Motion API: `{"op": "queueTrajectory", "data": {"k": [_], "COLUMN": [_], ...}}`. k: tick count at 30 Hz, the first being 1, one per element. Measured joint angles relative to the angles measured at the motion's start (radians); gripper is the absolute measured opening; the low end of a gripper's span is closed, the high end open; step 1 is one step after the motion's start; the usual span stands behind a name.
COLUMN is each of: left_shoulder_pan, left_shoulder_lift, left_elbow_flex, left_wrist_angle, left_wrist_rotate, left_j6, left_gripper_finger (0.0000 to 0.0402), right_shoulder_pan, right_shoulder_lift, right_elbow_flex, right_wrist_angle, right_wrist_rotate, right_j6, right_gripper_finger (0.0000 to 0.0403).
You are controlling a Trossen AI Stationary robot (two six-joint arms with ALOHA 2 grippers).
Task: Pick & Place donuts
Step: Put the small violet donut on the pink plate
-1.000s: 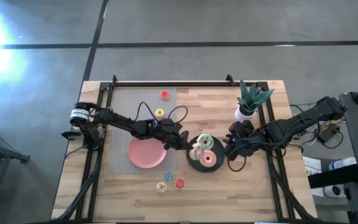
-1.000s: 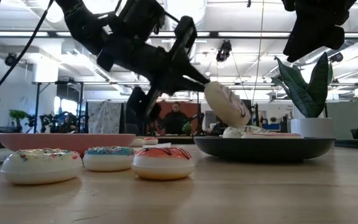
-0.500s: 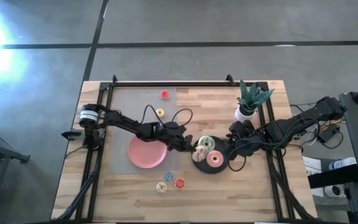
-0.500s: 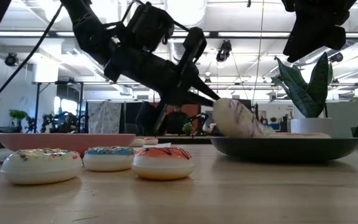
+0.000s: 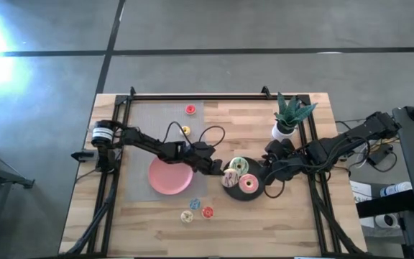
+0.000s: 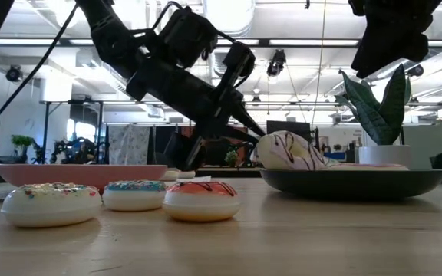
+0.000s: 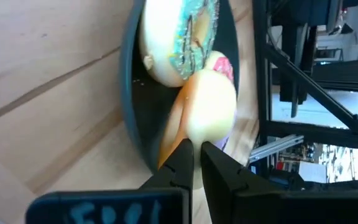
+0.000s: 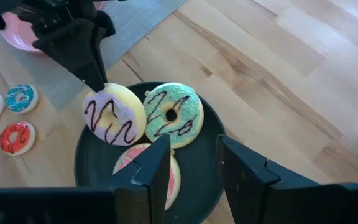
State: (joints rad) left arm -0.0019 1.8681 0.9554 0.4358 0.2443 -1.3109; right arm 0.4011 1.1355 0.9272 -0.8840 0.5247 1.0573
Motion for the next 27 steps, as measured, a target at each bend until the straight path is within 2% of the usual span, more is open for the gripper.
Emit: {"op": "queueTrajectory", "data": {"k": [4,10,16,27], "left_shoulder_pan": [0.001,0.002,0.0,-0.013], "left_shoulder_lift": [0.0,-0.003,0.003,0.119], "left_elbow_flex": [0.0,0.028,0.083,0.104], "left_wrist_angle": [0.068,0.217,0.21,0.18], "left_wrist_rotate": [0.027,0.059,0.056,0.042], "left_j6": [-0.005,-0.091,-0.086,-0.065], "left_gripper_finger": [0.0001,0.0,0.0,0.0], "right_shoulder_pan": [0.0,0.0,0.0,0.0], "right_shoulder_lift": [0.0,0.0,0.0,0.0], "right_elbow_flex": [0.0,0.0,0.0,0.0], "right_wrist_angle": [-0.011,-0.027,-0.027,-0.029], "right_wrist_rotate": [0.0,0.002,0.002,0.002], "right_j6": [-0.002,0.004,0.005,0.016], "right_gripper_finger": [0.0123,0.0123,0.0123,0.0123]}}
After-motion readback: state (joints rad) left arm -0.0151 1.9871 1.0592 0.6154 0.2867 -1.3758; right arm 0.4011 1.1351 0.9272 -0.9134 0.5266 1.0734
